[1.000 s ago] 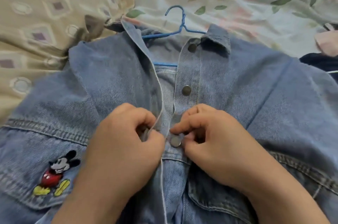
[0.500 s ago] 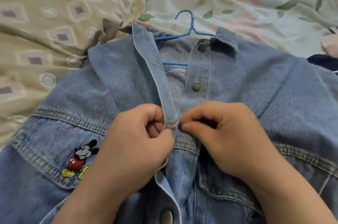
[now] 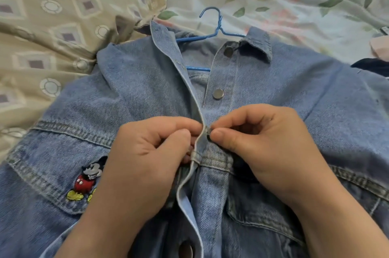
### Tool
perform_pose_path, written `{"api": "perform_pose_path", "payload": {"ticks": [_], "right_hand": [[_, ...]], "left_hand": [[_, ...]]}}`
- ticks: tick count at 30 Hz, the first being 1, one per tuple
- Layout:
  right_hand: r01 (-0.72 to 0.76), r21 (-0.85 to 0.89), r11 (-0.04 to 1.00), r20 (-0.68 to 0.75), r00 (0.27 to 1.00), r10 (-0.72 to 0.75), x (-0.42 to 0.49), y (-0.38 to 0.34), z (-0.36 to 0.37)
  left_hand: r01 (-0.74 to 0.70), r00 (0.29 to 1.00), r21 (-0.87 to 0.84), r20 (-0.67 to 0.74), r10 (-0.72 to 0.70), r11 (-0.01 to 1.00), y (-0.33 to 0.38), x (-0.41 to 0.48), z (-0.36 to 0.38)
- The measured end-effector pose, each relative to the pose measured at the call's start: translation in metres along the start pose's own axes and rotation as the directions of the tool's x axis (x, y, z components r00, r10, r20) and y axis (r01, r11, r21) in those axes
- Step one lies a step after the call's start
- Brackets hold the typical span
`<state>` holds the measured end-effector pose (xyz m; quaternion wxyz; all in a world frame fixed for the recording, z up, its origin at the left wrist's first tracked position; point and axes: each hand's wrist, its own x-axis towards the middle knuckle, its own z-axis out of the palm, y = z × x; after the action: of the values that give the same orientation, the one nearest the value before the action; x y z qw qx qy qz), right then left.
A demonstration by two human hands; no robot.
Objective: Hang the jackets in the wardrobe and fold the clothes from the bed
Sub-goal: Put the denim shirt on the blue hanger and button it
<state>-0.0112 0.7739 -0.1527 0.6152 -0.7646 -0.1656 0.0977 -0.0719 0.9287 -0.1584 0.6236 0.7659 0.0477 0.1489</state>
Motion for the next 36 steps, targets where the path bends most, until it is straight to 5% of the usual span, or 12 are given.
{"api": "perform_pose_path", "payload": {"ticks": [10, 14, 18, 28, 36], "right_hand": [[-0.083, 0.191, 0.978, 0.061, 0.995, 0.073, 0.000, -0.004, 0.001], [0.010, 0.122, 0.992, 0.077, 0.997, -0.019, -0.002, -0.003, -0.001], [-0.064, 0.097, 0.993, 0.154, 0.987, 0.048, -0.002, -0.002, 0.002], [-0.106, 0.228, 0.968, 0.065, 0.993, 0.093, 0.002, 0.004, 0.007], [-0.112, 0.243, 0.963, 0.030, 0.994, 0.108, 0.003, 0.009, 0.014]], "left_hand": [[-0.197, 0.980, 0.186, 0.072, 0.186, 0.963, -0.005, 0.004, 0.001], [-0.208, 0.978, 0.226, 0.038, 0.205, 0.952, -0.004, 0.003, 0.003], [-0.222, 0.974, 0.326, 0.035, 0.223, 0.919, -0.002, 0.000, 0.005], [0.030, 0.998, 0.110, -0.051, -0.025, 0.993, -0.002, -0.001, 0.008], [0.148, 0.987, 0.146, -0.079, -0.138, 0.978, -0.005, 0.002, 0.012]]}}
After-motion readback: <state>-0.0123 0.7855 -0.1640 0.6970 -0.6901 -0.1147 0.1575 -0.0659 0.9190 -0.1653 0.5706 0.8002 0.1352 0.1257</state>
